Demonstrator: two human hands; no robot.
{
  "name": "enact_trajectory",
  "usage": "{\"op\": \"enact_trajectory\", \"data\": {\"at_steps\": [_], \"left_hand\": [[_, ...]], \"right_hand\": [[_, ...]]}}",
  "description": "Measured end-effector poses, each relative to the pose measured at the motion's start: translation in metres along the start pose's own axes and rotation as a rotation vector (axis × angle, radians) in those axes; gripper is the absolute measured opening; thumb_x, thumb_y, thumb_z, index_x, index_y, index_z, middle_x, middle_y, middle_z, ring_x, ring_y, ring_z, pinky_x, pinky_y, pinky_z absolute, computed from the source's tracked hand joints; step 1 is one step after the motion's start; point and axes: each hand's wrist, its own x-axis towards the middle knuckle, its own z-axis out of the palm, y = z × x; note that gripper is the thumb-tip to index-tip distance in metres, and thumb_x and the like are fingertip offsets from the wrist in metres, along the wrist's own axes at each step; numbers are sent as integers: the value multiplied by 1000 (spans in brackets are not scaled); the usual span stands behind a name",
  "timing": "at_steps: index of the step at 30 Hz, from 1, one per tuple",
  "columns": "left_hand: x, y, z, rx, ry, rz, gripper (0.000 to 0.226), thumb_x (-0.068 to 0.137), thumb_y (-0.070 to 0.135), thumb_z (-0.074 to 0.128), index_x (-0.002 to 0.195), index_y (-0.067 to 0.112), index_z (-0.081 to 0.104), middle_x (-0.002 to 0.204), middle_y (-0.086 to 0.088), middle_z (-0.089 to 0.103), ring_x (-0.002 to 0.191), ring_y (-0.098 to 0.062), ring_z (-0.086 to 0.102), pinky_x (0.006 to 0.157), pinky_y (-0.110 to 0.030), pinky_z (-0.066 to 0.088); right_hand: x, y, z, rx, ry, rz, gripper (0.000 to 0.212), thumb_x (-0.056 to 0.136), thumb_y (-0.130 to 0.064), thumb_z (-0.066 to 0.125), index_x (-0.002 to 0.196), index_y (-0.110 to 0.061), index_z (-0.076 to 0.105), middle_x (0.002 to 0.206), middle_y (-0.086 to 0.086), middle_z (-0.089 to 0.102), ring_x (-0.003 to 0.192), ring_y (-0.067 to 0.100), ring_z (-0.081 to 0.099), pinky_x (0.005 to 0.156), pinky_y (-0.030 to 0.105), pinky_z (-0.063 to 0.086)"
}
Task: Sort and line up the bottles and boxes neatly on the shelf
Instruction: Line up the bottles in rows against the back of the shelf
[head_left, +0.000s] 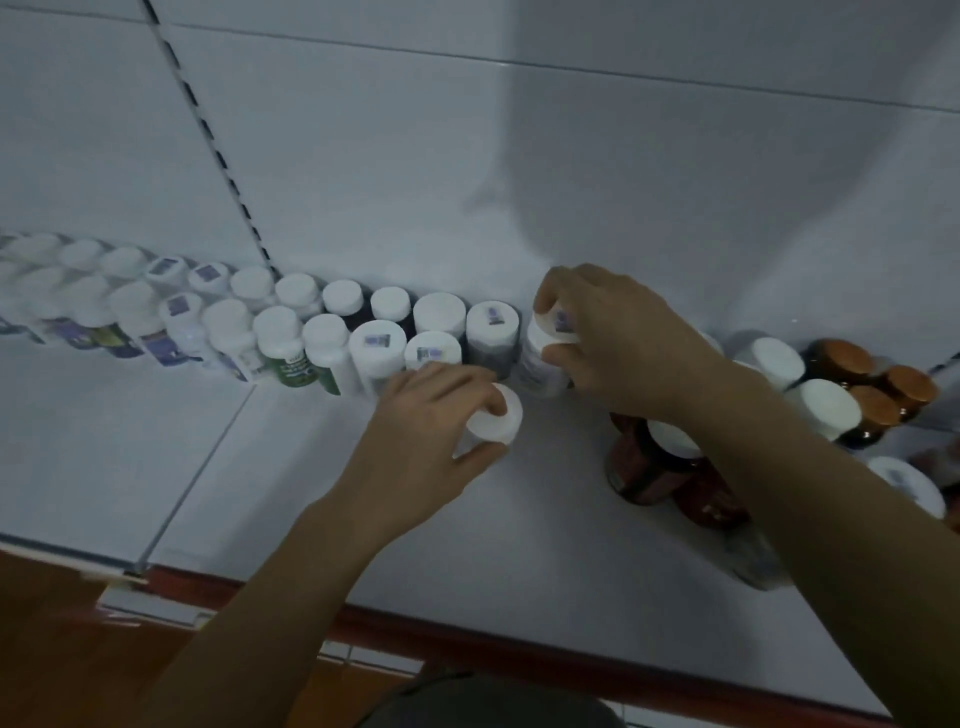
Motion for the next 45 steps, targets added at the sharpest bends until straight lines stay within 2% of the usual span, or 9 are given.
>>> {"op": "enact_trajectory", "data": {"at_steps": [6,11,15,20,24,27,32,41,45], "left_hand": [[23,-16,1,127,-5,0,28,76,39,73,100,27,63,117,15,65,124,-23,53,92,-49,33],[27,-21,6,111,-10,-56,30,79,35,72,108,29,64,123,10,60,119,-22,54,91,-42,27],[23,-20,10,85,39,-105,32,77,26,72,107,29,66,125,7,56,118,-20,53,93,-40,25],[21,-21,12,78,56,-154,34,73,20,71,105,29,65,127,6,57,120,-22,54,96,-44,27],[21,-21,9,65,19,-160,34,74,22,67,107,29,63,127,7,55,121,-21,52,97,-46,30],[23,-21,2,60,-11,-130,30,76,26,63,106,29,63,127,6,54,120,-22,52,96,-48,32],[59,-4,-14,130,-44,21,26,78,28,60,103,27,66,126,2,55,121,-24,48,95,-46,31],[99,105,14,-66,-174,426,20,82,33,63,102,29,63,108,13,58,108,-18,53,86,-43,36],[102,150,49,8,-344,719,28,83,33,69,111,28,65,115,7,62,104,-19,56,82,-39,38]], "right_hand": [[-8,-9,12,-270,-7,119,42,87,-24,66,123,-15,48,104,9,54,87,31,56,70,37,40],[10,-3,29,-38,28,93,49,80,-12,72,127,-14,55,118,11,51,100,31,53,73,39,45],[17,3,40,-177,45,137,44,74,-4,73,115,-11,57,113,10,60,104,33,52,71,36,36],[19,9,42,-307,89,142,41,59,-10,84,93,-12,62,96,8,65,93,34,58,70,37,29],[17,6,31,-260,14,172,39,74,-25,81,106,-16,60,109,4,64,102,30,55,75,35,28],[4,7,13,-126,38,184,40,85,-35,74,118,-20,60,119,1,61,110,27,52,84,40,41],[-46,35,-24,-57,116,239,27,95,-30,64,120,-22,61,109,1,64,103,26,58,88,47,50],[-159,75,-64,1,114,420,9,94,-27,62,103,-26,60,98,-11,65,84,17,65,73,34,50],[-194,99,-71,-66,10,445,35,80,6,57,100,-21,64,94,-1,64,82,21,59,72,43,52]]}}
